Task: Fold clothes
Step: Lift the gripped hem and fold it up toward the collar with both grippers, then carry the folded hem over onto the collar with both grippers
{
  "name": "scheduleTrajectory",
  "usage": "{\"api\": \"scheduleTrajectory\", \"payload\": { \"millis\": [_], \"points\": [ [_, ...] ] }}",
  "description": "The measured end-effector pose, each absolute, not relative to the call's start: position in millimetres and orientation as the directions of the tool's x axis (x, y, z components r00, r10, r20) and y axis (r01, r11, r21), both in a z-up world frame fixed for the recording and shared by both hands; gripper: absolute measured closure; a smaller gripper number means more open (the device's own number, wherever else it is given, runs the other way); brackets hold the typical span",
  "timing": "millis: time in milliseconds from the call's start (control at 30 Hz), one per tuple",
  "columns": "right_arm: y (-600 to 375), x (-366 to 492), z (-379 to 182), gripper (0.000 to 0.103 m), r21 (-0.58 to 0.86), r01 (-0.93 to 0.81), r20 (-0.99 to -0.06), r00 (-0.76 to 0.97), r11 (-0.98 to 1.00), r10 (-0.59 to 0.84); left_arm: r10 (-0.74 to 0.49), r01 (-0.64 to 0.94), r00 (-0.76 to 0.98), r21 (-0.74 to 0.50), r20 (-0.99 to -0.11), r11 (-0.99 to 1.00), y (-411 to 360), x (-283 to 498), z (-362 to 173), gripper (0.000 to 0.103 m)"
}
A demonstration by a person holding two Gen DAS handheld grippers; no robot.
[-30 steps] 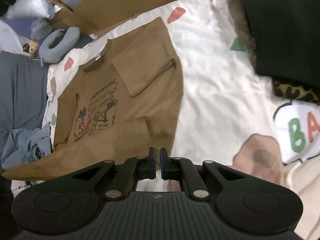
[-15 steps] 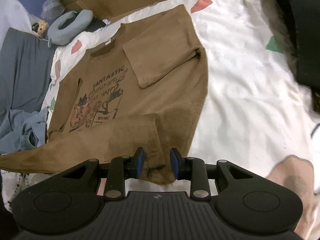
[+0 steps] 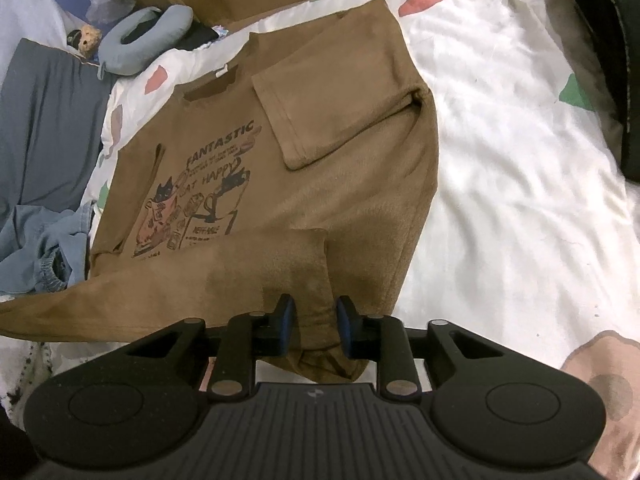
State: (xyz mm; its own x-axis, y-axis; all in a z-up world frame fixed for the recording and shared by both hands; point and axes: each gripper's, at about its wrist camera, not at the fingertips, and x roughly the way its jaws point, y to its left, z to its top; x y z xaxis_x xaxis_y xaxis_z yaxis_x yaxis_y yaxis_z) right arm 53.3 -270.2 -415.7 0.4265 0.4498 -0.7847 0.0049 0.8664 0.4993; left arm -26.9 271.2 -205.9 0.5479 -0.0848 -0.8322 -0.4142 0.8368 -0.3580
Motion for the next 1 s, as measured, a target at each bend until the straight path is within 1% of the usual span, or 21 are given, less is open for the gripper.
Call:
{"api": "scheduleTrajectory", "payload": {
  "millis": [33, 200, 500, 767, 1000],
  "points": [
    [-271, 52, -414, 0.092, 0.504, 0.002, -0.782, 0.426, 0.864, 0.455, -0.086, -0.413, 0.549, -0.359, -0.831, 0.837, 271, -27, -206, 0.099],
    [-275, 44, -395, 0.1, 0.505, -0.021, -0.773, 0.434, 0.863, 0.462, -0.086, -0.413, 0.562, -0.369, -0.823, 0.832, 270, -32, -206, 0.099],
    [-295, 17, -327, 0.101, 0.503, -0.034, -0.741, 0.497, 0.863, 0.452, -0.103, -0.389, 0.626, -0.424, -0.773, 0.818, 263, -42, -185, 0.1],
    [-338, -16, -245, 0.101, 0.512, 0.005, -0.68, 0.613, 0.859, 0.402, -0.123, -0.341, 0.696, -0.477, -0.707, 0.81, 254, -52, -151, 0.1],
    [-362, -46, -190, 0.101, 0.528, 0.032, -0.628, 0.688, 0.849, 0.364, -0.14, -0.299, 0.744, -0.514, -0.653, 0.804, 241, -68, -122, 0.1]
  ]
}}
